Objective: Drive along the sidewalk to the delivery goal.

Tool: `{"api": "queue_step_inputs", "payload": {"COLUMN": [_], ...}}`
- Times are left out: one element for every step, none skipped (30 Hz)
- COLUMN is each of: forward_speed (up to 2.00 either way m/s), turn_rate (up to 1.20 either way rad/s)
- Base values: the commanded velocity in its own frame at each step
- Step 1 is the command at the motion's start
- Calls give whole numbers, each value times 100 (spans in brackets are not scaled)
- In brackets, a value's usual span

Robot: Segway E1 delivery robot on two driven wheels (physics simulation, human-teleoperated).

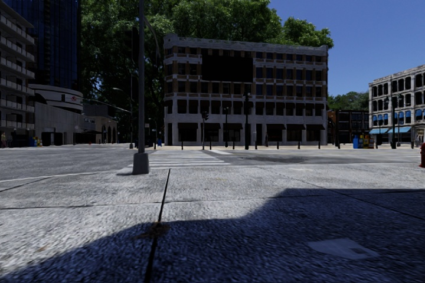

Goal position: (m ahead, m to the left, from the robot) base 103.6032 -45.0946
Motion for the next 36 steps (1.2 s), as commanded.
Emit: {"api": "queue_step_inputs", "payload": {"forward_speed": [200, 200, 200, 200, 200, 200, 200, 200, 200, 200, 200, 200, 200, 200, 200, 200, 200, 200, 200, 200, 200, 200, 200, 200, 200, 200, 200, 200, 200, 200, 200, 200, 200, 200, 200, 200], "turn_rate": [0, 0, 0, 0, 0, 0, 0, 2, 5, 10, 10, 15, 21, 24, 24, 24, 24, 24, 24, 24, 24, 24, 24, 24, 24, 24, 24, 24, 24, 24, 24, 24, 24, 24, 24, 24]}}
